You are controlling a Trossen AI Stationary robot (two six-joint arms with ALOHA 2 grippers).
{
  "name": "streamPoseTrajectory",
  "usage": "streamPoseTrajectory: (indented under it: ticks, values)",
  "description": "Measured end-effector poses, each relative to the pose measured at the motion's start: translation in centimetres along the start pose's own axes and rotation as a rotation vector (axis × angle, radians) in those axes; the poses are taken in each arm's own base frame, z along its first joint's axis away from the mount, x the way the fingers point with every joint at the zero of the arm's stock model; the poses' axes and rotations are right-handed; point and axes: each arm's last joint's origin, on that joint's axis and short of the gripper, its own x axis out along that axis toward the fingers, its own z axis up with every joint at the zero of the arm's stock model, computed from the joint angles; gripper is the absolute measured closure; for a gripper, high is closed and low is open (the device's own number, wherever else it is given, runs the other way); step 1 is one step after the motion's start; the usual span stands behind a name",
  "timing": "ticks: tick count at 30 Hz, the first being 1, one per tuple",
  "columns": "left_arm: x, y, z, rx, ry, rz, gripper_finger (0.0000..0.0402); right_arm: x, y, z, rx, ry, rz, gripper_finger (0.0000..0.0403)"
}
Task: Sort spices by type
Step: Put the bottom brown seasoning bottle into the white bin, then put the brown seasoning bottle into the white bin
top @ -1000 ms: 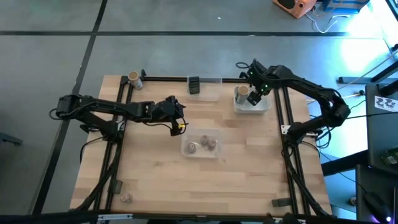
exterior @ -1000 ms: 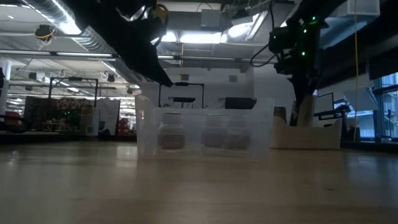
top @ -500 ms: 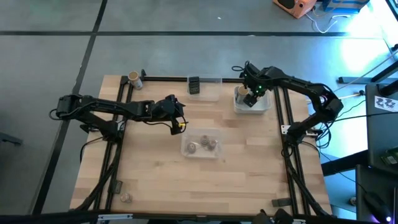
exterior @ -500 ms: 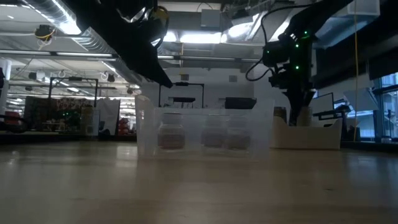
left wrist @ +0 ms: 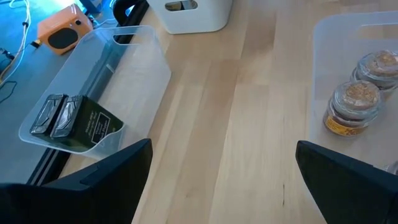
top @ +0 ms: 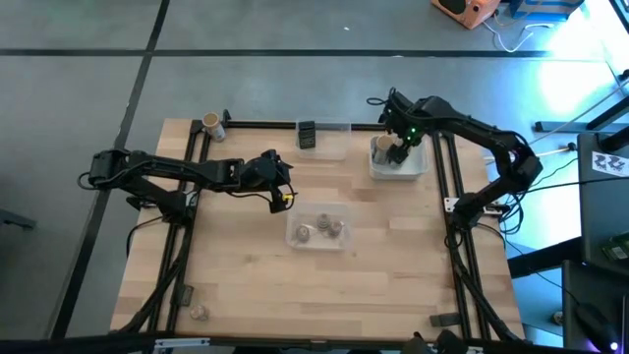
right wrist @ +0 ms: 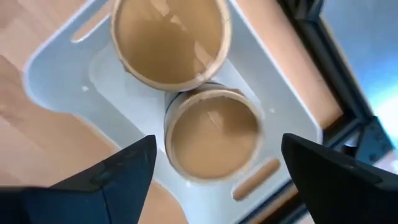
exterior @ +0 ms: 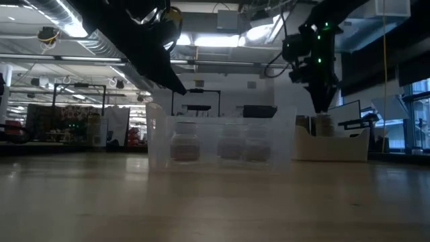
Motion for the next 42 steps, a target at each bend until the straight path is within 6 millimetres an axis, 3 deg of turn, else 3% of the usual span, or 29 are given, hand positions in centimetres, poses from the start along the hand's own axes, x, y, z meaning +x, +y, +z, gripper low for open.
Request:
streamPoseTrajectory:
  ticks: [5,10,17,24,31,42]
  values:
    - [0.0,0.0,0.0,-0.022,-0.004,-0.001,0.0023,-3.2,-0.5,0.0,0.037,-0.078,-0.005,0.0057]
    - [0.0,0.0,0.1,-0.069,-0.009,0.002,0.0023,-5.5,0.5,-0.3,0.027,-0.212,0.006,0.0057]
    - [-0.7,1.1,-0.2,-0.074,0.049,0.238,0.0023,-7.9,4.7,-0.7,-0.096,-0.383,0.045,0.0056]
    - [-2.5,5.0,-0.4,-0.209,0.112,0.430,0.0023,-9.3,8.8,-0.9,-0.221,-0.508,-0.005,0.0056]
    - [-3.3,10.0,-1.9,-0.382,0.209,0.593,0.0023,-8.3,11.1,-1.4,-0.287,-0.561,-0.039,0.0056]
    - [-5.1,16.6,-4.0,-0.550,0.330,0.786,0.0023,-4.6,11.7,-1.9,-0.353,-0.521,-0.068,0.0056]
